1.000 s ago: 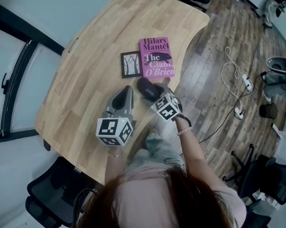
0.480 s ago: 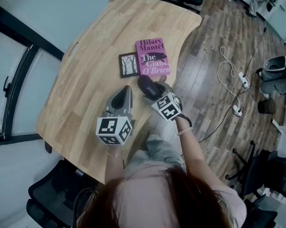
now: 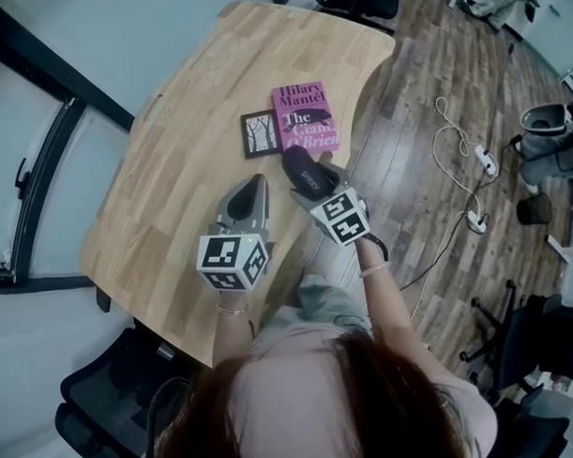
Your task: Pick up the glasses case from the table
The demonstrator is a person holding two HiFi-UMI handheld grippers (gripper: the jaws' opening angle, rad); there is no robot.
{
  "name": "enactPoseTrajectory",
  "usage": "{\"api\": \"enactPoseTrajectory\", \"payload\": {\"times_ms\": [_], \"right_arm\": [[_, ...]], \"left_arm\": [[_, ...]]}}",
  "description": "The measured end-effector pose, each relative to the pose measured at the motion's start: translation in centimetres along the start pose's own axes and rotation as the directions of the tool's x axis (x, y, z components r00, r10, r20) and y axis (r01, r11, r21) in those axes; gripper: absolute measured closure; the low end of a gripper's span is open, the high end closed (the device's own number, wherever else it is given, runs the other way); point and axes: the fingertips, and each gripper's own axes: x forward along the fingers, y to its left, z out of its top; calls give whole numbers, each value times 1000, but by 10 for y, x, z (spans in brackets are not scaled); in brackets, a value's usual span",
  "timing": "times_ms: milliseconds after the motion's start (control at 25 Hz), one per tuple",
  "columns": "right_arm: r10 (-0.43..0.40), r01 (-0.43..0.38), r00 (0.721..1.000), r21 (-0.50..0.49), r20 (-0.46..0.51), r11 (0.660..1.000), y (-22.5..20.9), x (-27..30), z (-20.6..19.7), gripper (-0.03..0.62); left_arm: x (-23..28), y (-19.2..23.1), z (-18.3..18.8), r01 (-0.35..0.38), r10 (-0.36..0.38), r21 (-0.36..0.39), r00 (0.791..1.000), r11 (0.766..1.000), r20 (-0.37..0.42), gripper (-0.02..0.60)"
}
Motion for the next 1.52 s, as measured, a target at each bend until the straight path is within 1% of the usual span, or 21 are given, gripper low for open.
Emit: {"api": "enactPoseTrajectory", "payload": {"times_ms": [280,600,880,1040,1520], "right_arm": [[-34,34,998,17,44,999,10,-28,13,235],[-89,85,990,44,106,995,18,-67,30,235],[-108,105,977,26,182,994,30,-98,55,235],[-118,116,969,20,216,993,38,-112,67,235],[-182,173,943,56,279,983,67,-154,75,235]], "left_arm": [[-14,-19,10,28,-29,24,999,999,23,574],[-30,-33,22,42,-44,41,998,998,54,574],[-50,-47,31,51,-57,64,995,997,84,574],[-61,-50,34,50,-55,63,994,997,95,574],[-102,-61,35,58,-66,80,993,995,100,574]]}}
